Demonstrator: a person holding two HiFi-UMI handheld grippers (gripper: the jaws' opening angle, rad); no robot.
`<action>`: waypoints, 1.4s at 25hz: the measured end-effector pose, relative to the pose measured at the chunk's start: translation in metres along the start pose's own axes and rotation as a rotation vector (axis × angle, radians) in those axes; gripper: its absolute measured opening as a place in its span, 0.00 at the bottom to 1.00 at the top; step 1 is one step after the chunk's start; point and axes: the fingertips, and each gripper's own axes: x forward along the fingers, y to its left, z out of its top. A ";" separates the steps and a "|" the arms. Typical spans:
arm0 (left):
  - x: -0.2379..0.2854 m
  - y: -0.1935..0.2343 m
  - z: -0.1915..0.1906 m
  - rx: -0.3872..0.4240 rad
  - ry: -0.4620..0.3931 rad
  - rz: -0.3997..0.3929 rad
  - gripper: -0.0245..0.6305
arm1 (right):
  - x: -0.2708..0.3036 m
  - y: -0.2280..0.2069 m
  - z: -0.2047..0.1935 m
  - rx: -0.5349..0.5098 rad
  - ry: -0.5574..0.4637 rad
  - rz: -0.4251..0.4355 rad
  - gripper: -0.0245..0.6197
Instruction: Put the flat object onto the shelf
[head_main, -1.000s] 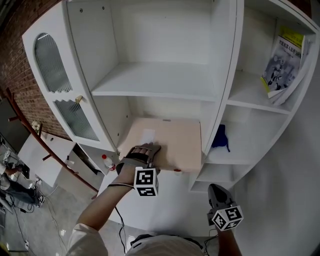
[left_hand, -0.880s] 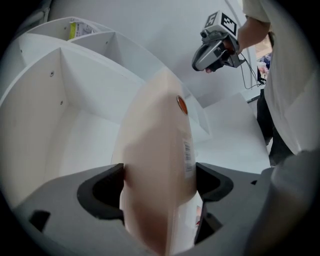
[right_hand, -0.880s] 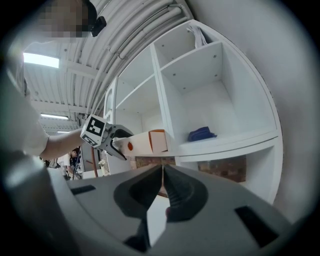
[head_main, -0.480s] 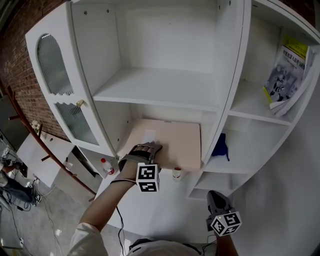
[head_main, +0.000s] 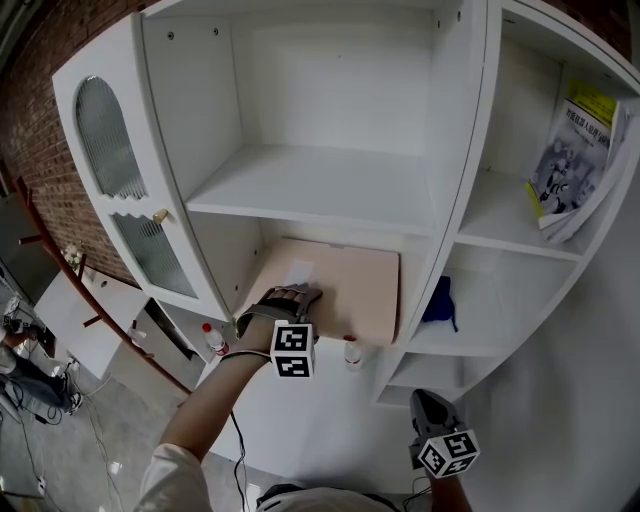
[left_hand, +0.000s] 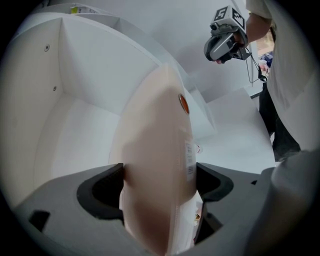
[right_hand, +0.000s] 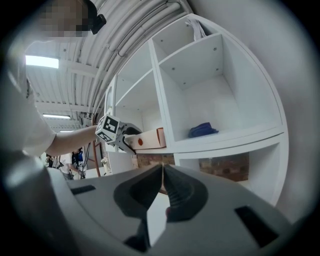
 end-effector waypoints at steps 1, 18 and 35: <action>0.000 0.000 0.000 -0.003 -0.006 -0.004 0.67 | 0.000 0.000 0.000 0.000 0.001 0.002 0.09; -0.043 0.010 0.001 -0.080 -0.075 0.170 0.68 | -0.005 0.014 -0.003 -0.016 0.007 0.039 0.09; -0.114 -0.012 -0.022 -0.363 -0.130 0.420 0.67 | -0.028 0.047 -0.014 -0.023 0.012 0.084 0.09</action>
